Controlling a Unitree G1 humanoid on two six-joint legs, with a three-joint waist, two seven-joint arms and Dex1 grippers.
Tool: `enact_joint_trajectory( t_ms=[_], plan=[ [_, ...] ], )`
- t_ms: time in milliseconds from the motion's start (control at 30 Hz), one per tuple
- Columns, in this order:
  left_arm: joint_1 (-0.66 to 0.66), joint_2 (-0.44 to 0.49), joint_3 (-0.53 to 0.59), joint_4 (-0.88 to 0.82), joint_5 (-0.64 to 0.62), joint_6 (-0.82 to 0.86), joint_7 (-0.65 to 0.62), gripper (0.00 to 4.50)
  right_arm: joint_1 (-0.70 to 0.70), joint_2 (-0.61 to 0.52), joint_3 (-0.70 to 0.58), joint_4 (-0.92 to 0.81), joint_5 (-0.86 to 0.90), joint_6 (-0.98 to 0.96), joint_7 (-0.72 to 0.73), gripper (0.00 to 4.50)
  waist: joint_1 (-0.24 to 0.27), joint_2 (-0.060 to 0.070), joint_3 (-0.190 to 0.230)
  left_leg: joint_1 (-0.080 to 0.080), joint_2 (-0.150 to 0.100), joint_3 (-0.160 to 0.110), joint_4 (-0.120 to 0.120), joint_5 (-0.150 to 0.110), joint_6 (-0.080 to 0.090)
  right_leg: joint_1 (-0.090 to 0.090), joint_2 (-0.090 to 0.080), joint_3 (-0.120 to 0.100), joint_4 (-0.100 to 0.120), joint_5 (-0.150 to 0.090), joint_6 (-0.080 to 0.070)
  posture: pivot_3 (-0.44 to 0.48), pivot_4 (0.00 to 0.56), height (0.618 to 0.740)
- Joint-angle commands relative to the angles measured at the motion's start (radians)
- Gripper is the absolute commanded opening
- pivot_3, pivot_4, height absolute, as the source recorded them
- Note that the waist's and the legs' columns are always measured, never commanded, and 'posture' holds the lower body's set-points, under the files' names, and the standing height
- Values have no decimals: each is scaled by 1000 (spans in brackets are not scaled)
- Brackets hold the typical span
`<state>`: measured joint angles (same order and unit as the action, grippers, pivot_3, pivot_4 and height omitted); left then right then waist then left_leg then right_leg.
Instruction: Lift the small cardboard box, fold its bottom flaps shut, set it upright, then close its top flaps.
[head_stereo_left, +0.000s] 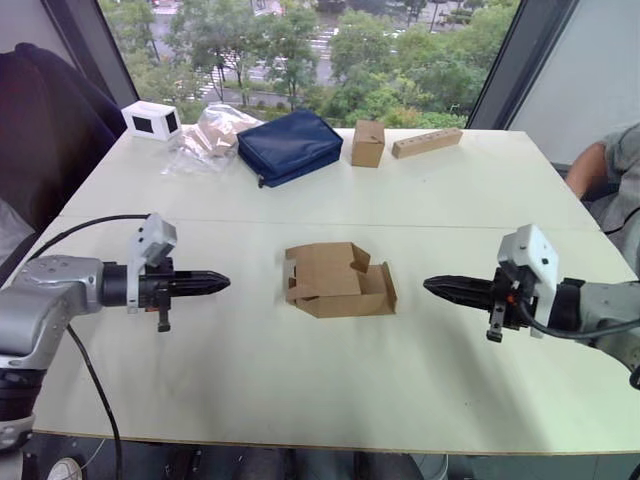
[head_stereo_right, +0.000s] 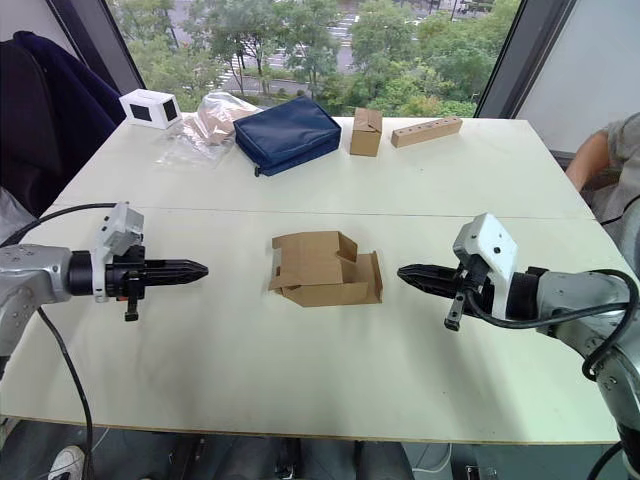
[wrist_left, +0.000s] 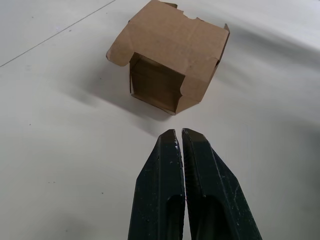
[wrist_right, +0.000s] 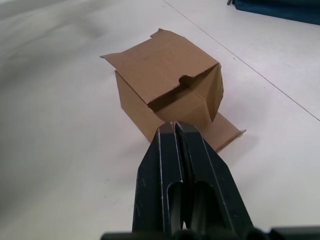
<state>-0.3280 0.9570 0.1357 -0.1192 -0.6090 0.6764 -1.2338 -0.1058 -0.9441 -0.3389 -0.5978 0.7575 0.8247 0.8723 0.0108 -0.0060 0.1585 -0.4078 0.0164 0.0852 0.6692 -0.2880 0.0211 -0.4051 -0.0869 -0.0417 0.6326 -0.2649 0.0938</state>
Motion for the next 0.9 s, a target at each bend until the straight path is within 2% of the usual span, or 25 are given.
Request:
enact_joint_trajectory(
  t_ms=[33,667,800,900],
  plan=[
    [-7,10,35,-28,-12,-3,13,148,-12,-10,-20,-28,9,-19,-7,0,0,0,0,0,0,0,0,0,0,0,0,0,0,0,0,0,150,740],
    [-10,-8,31,-68,-56,60,76,148,-31,-9,9,-53,43,2,-50,0,0,-1,0,0,0,0,0,0,0,0,0,0,0,0,0,0,150,740],
    [-21,-29,27,-72,-64,89,121,148,-16,-10,2,-69,65,18,-57,0,1,-1,0,0,0,0,0,0,0,0,0,0,0,0,0,0,150,740],
    [-54,-76,30,-47,-141,219,169,148,-17,1,27,-78,54,14,-75,0,2,-1,1,0,0,0,0,0,0,0,0,0,0,0,0,0,150,740]
  ],
)
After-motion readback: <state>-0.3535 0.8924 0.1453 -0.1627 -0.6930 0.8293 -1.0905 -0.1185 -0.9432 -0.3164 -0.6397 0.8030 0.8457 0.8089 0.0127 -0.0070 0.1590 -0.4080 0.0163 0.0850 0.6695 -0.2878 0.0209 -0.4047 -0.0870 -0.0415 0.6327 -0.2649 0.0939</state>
